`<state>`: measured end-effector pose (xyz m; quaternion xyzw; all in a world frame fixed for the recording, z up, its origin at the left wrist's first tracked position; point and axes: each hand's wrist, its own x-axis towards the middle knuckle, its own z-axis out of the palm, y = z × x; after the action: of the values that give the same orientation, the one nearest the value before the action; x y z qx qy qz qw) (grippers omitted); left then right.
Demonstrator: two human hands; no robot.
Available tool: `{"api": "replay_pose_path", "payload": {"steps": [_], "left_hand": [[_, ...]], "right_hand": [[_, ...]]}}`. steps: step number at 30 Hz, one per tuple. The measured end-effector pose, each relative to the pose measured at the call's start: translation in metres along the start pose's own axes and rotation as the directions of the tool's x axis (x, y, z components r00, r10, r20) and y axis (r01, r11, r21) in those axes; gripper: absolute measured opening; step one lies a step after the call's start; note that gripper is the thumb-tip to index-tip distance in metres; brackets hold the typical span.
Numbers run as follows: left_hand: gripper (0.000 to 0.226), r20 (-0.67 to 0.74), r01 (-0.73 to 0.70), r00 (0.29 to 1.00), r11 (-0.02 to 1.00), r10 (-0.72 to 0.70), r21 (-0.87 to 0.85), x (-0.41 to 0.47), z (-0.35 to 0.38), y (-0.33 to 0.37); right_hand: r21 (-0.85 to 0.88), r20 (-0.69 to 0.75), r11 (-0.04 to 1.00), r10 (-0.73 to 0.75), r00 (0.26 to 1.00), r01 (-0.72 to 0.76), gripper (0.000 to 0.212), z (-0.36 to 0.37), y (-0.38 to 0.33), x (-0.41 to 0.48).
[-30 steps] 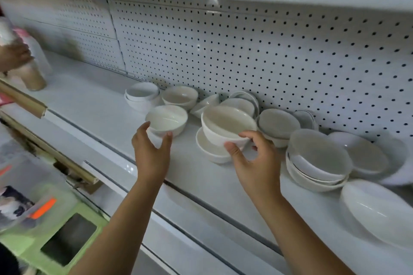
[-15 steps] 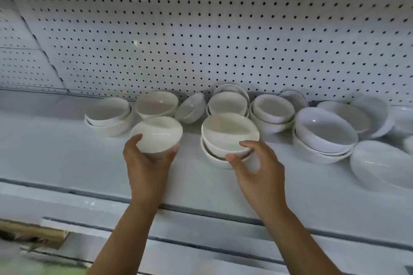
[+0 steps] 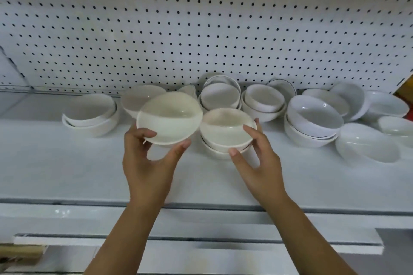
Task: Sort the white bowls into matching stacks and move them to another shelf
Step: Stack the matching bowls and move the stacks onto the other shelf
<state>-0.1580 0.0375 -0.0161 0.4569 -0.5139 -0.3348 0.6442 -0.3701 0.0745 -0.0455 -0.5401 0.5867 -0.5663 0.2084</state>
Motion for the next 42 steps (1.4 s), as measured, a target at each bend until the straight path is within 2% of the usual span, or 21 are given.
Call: {"api": "replay_pose_path", "payload": {"steps": [4, 9, 15, 19, 24, 26, 28, 29, 31, 33, 34, 38, 42], "left_hand": [[0.057, 0.245, 0.015, 0.97, 0.994, 0.012, -0.108, 0.02, 0.012, 0.014], [0.061, 0.438, 0.065, 0.899, 0.996, -0.033, -0.059, 0.036, 0.036, 0.01], [0.063, 0.525, 0.043, 0.848, 0.997, -0.073, 0.07, 0.029, 0.053, 0.001], [0.062, 0.521, 0.012, 0.85, 0.992, -0.078, 0.129, 0.027, 0.054, -0.007], [0.065, 0.551, 0.027, 0.829, 0.991, -0.098, 0.134, 0.025, 0.049, -0.013], [0.063, 0.575, 0.021, 0.814, 0.993, -0.083, 0.114, 0.024, 0.046, -0.013], [0.057, 0.531, 0.007, 0.846, 0.996, -0.054, 0.091, 0.024, 0.044, -0.014], [0.052, 0.456, 0.026, 0.888, 0.996, -0.06, 0.081, 0.025, 0.043, -0.015], [0.046, 0.216, 0.115, 0.968, 0.99, -0.13, 0.081, 0.029, 0.039, -0.02], [0.047, 0.014, 0.194, 0.98, 0.976, -0.196, 0.102, 0.039, 0.032, -0.03], [0.051, -0.034, 0.215, 0.977, 0.967, -0.213, 0.136, 0.046, 0.027, -0.037], [0.062, -0.083, 0.162, 0.986, 0.932, -0.142, 0.325, 0.071, 0.016, -0.054], [0.064, -0.05, 0.151, 0.988, 0.898, -0.144, 0.414, 0.089, 0.017, -0.061]], "right_hand": [[0.096, 0.013, 0.995, 0.038, 0.999, -0.039, 0.077, -0.002, -0.004, 0.001], [0.252, 0.065, 0.961, 0.101, 0.993, -0.114, 0.085, -0.005, -0.004, 0.0], [0.261, 0.129, 0.956, 0.106, 0.986, -0.137, 0.095, -0.007, -0.004, 0.004], [0.272, 0.115, 0.945, 0.154, 0.981, -0.18, 0.108, -0.008, 0.0, 0.005], [0.248, 0.115, 0.95, 0.164, 0.98, -0.188, 0.1, -0.007, 0.003, 0.006], [0.207, 0.114, 0.963, 0.154, 0.981, -0.175, 0.105, -0.006, 0.005, 0.006], [0.162, 0.134, 0.97, 0.158, 0.978, -0.179, 0.119, -0.003, 0.005, 0.007], [0.139, 0.149, 0.973, 0.162, 0.975, -0.183, 0.126, -0.002, 0.005, 0.008], [0.1, 0.175, 0.978, 0.166, 0.97, -0.185, 0.132, 0.001, 0.005, 0.009], [0.078, 0.167, 0.979, 0.176, 0.97, -0.191, 0.132, 0.003, 0.006, 0.009], [0.071, 0.155, 0.979, 0.177, 0.972, -0.19, 0.13, 0.003, 0.007, 0.009], [0.052, 0.128, 0.985, 0.16, 0.979, -0.167, 0.124, 0.003, 0.01, 0.01], [0.057, 0.105, 0.985, 0.155, 0.982, -0.162, 0.121, 0.001, 0.008, 0.01]]}}
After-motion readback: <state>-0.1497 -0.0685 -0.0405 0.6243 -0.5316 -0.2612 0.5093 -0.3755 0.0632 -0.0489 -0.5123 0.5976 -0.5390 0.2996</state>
